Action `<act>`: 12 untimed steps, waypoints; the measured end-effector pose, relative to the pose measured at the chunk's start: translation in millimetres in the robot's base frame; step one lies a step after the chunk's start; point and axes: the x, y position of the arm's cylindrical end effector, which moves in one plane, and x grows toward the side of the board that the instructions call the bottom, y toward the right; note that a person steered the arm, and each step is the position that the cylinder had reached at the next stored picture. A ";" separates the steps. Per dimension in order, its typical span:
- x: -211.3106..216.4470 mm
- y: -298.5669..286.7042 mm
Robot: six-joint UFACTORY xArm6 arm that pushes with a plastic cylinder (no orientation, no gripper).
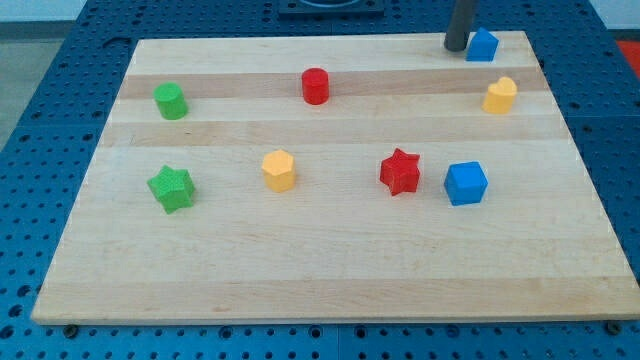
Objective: Push the red circle close to the blue triangle
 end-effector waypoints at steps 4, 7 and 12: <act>155.3 -173.9; 76.1 -227.0; 81.7 -147.2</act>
